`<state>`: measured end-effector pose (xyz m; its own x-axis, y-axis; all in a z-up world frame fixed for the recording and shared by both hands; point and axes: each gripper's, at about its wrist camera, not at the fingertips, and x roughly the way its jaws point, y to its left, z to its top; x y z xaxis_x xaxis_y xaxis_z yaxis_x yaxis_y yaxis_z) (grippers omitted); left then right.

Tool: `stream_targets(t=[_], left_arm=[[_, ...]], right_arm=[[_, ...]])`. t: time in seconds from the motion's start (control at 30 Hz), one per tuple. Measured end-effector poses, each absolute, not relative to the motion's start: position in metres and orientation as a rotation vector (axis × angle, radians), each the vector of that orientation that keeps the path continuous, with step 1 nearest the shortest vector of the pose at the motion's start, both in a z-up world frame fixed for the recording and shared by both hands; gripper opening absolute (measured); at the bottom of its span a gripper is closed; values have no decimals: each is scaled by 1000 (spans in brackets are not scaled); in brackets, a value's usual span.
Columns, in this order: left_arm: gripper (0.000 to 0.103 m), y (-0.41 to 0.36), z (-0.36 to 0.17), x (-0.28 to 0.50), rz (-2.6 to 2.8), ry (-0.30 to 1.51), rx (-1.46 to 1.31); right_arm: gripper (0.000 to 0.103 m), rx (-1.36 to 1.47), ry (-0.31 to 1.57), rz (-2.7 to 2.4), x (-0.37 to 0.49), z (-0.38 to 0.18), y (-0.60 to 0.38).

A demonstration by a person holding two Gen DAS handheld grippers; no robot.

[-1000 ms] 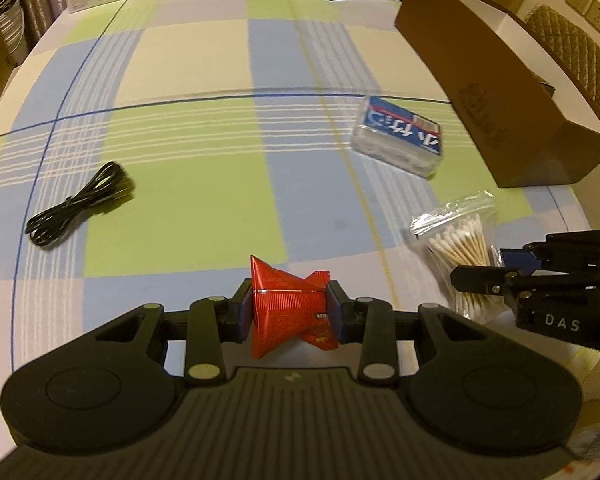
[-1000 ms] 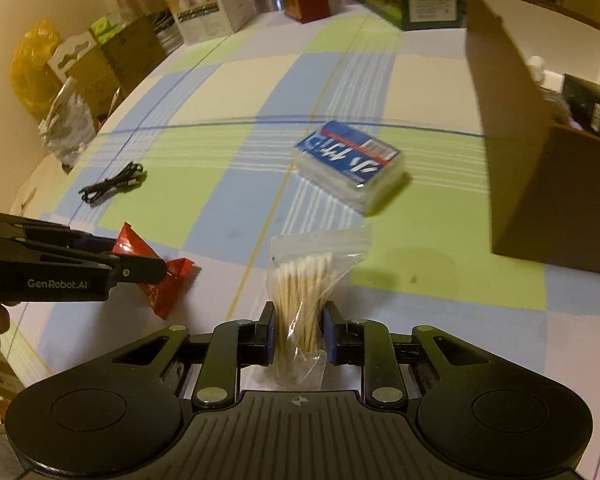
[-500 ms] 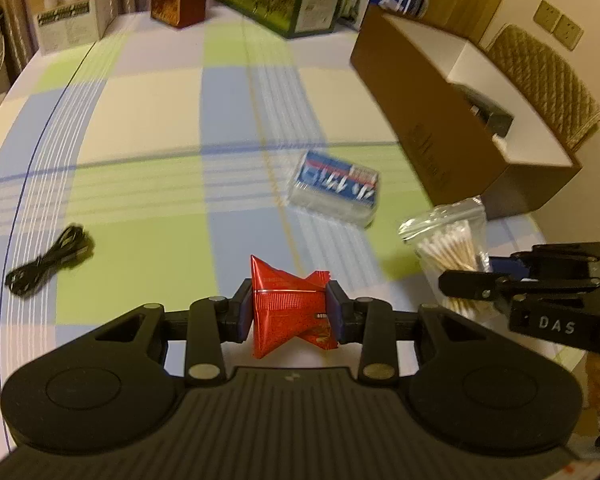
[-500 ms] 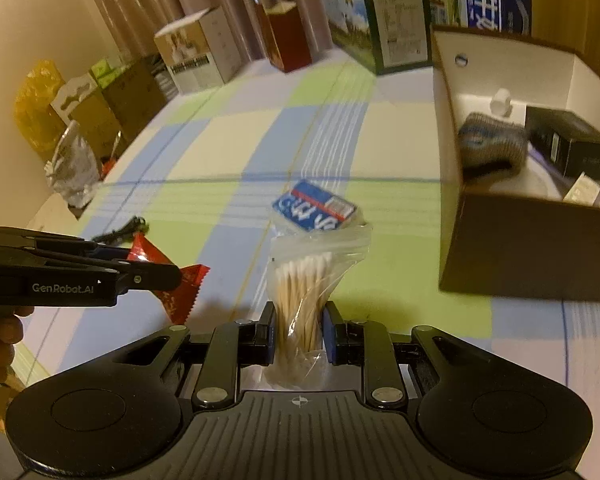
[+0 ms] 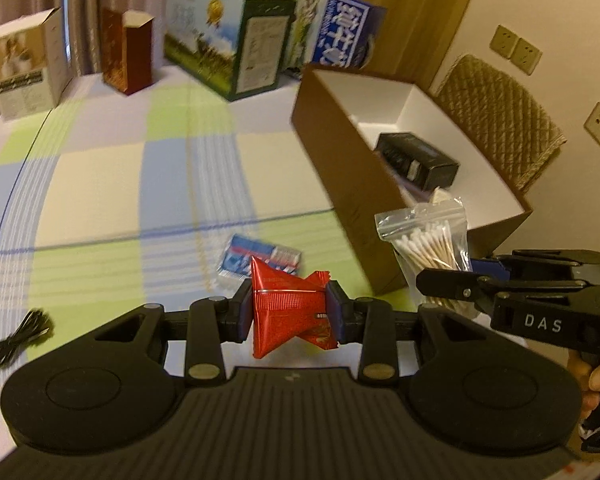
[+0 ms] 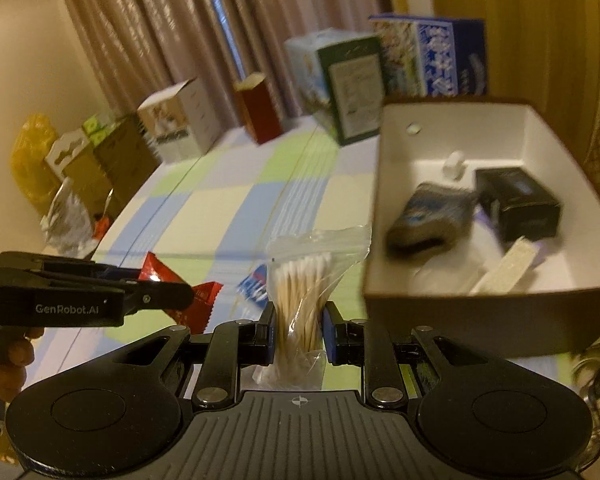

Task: Organize objects
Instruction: 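Carry the red packet and swab bag over the open box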

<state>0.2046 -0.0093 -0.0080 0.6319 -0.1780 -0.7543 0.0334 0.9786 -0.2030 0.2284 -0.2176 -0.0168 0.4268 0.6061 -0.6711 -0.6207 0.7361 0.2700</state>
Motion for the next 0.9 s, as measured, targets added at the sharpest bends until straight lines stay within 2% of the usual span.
stream_targets(t=[0.53, 0.9], left_arm=[[32, -92, 24, 283, -230, 777, -97], [32, -126, 23, 361, -212, 769, -35]], right_arm=[[20, 38, 734, 662, 308, 17, -286], [20, 51, 726, 662, 377, 11, -291]])
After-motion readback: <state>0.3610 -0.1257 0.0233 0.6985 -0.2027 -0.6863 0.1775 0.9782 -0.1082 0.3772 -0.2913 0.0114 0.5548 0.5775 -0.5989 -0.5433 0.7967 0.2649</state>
